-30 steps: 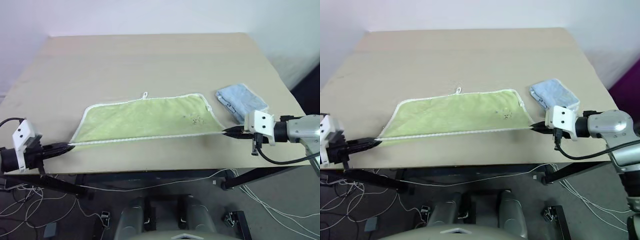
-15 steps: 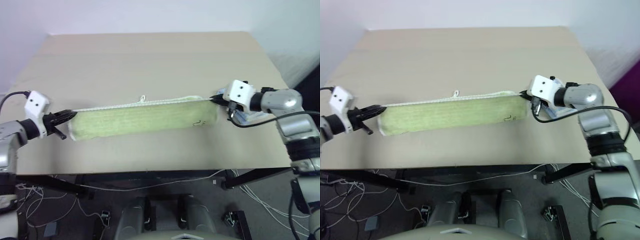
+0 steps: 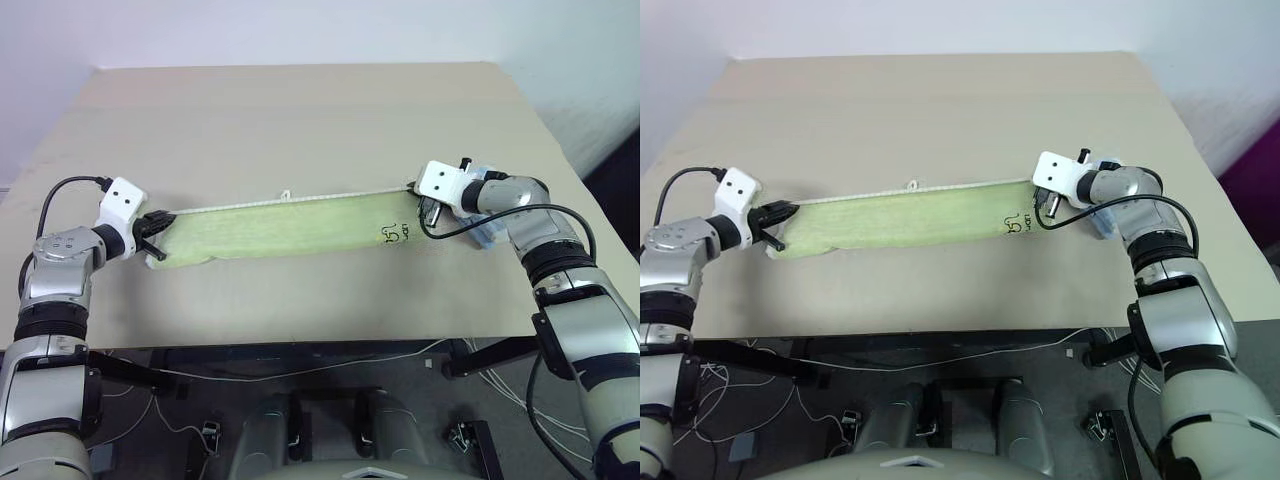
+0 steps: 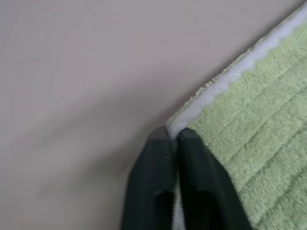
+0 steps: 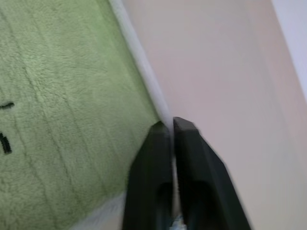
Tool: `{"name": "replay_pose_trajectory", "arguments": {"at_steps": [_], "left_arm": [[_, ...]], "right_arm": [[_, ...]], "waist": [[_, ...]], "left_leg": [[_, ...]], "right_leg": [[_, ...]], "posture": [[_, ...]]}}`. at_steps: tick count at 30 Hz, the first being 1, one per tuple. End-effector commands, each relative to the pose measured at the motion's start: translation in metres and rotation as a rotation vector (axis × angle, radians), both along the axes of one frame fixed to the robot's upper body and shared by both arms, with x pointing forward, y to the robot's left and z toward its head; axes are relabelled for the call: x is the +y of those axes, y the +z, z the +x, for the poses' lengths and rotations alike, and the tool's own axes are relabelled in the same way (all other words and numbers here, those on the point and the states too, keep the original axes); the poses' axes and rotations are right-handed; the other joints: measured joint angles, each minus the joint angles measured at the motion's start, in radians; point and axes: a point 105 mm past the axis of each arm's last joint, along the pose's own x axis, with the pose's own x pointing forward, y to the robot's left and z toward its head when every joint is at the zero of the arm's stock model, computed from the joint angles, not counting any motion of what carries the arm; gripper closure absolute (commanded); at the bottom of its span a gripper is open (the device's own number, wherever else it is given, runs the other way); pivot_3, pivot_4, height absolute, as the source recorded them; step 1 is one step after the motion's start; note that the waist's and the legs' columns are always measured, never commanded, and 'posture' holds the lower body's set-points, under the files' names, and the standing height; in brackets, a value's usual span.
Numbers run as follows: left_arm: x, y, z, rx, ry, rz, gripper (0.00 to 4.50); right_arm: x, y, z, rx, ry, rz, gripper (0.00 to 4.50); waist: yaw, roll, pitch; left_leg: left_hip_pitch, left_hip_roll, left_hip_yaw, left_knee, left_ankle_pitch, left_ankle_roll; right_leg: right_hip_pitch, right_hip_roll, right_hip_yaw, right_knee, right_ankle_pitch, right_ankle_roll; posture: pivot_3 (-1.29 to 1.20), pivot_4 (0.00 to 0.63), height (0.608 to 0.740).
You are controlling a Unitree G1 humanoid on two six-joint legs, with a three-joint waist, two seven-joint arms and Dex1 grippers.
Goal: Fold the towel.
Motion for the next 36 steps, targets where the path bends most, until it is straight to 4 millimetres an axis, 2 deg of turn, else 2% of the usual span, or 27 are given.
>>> {"name": "replay_pose_trajectory", "arguments": {"at_steps": [1, 5, 9, 10, 11, 14, 17, 22, 26, 28, 32, 36], "left_arm": [[0.001, 0.015, 0.0, -0.062, -0.003, -0.023, 2.88], [0.007, 0.015, -0.004, -0.078, 0.029, -0.027, 1.57], [0.029, 0.023, -0.013, -0.14, 0.149, -0.085, 0.3], [0.036, 0.026, -0.017, -0.16, 0.189, -0.109, 0.29], [0.041, 0.028, -0.02, -0.173, 0.215, -0.122, 0.29], [0.058, 0.034, -0.032, -0.229, 0.311, -0.098, 0.29], [0.058, 0.047, -0.039, -0.304, 0.321, -0.142, 0.29], [0.015, 0.045, -0.05, -0.289, 0.118, -0.194, 0.29], [-0.019, 0.037, -0.061, -0.24, -0.056, -0.227, 0.29], [-0.031, 0.032, -0.066, -0.213, -0.12, -0.216, 0.29], [-0.053, 0.025, -0.069, -0.175, -0.22, -0.207, 0.29], [-0.069, 0.019, -0.065, -0.161, -0.258, -0.237, 0.29]], "right_arm": [[-0.002, 0.029, 0.006, -0.092, -0.012, 0.047, 2.88], [-0.011, 0.04, 0.004, -0.144, -0.034, 0.055, 1.54], [-0.023, 0.064, -0.002, -0.259, -0.069, 0.111, 0.25], [-0.024, 0.068, -0.006, -0.266, -0.074, 0.155, 0.04], [-0.026, 0.07, -0.01, -0.268, -0.077, 0.185, 0.04], [-0.019, 0.065, -0.034, -0.173, -0.072, 0.415, 0.04], [-0.008, 0.05, -0.055, -0.015, -0.095, 0.621, 0.04], [-0.004, 0.013, -0.075, 0.327, -0.287, 0.987, 0.04], [-0.001, 0.002, -0.091, 0.523, -0.361, 1.218, 0.04], [-0.001, -0.002, -0.096, 0.584, -0.399, 1.298, 0.04], [0.001, -0.025, -0.104, 0.726, -0.516, 1.412, 0.04], [0.006, -0.04, -0.095, 0.8, -0.603, 1.535, 0.04]], "waist": [[0.0, 0.0, 0.0], [0.0, 0.0, 0.0], [0.0, 0.0, 0.0], [0.0, 0.0, 0.0], [0.001, 0.0, 0.0], [0.005, -0.001, 0.0], [0.007, -0.001, 0.0], [0.008, 0.0, -0.001], [0.007, 0.0, -0.001], [0.006, 0.0, -0.001], [0.007, 0.0, -0.001], [0.005, 0.001, -0.001]], "left_leg": [[0.0, 0.0, 0.0, 0.0, 0.0, 0.0], [0.0, 0.0, 0.0, 0.0, 0.0, 0.0], [0.0, 0.0, -0.001, 0.0, 0.0, 0.0], [0.0, 0.0, -0.001, 0.0, 0.0, 0.0], [0.0, 0.001, -0.001, 0.0, 0.0, 0.0], [0.001, 0.001, -0.003, 0.0, 0.0, 0.0], [0.002, 0.001, -0.004, 0.0, 0.0, 0.0], [0.002, 0.0, -0.006, 0.0, -0.003, 0.004], [0.002, 0.0, -0.007, 0.0, -0.004, 0.003], [0.001, 0.0, -0.007, -0.001, -0.005, 0.001], [0.001, 0.0, -0.007, -0.002, -0.006, 0.001], [0.001, 0.0, -0.007, -0.002, -0.006, 0.002]], "right_leg": [[0.0, 0.0, 0.0, 0.0, 0.0, 0.0], [0.0, 0.0, 0.0, 0.0, 0.0, 0.0], [0.0, 0.0, 0.0, 0.0, 0.0, 0.0], [0.0, 0.0, 0.0, 0.0, 0.0, 0.0], [0.0, 0.0, 0.0, 0.0, 0.0, 0.0], [0.002, -0.001, 0.0, 0.0, 0.0, 0.0], [0.003, -0.003, -0.001, -0.001, 0.0, 0.0], [0.004, -0.005, -0.001, 0.0, 0.001, 0.0], [0.003, -0.006, -0.001, -0.001, 0.001, -0.001], [0.002, -0.006, 0.0, -0.001, 0.002, -0.002], [0.002, -0.006, 0.0, -0.001, 0.002, -0.002], [0.001, -0.006, 0.0, -0.002, 0.002, -0.003]], "posture": [[0.0, 0.15, 0.74], [0.0, 0.15, 0.74], [0.0, 0.15, 0.74], [0.0, 0.15, 0.74], [0.0, 0.15, 0.74], [0.0, 0.15, 0.74], [0.0, 0.15, 0.74], [0.0, 0.15, 0.74], [0.0, 0.15, 0.74], [0.0, 0.15, 0.74], [0.0, 0.15, 0.74], [0.0, 0.15, 0.74]]}}
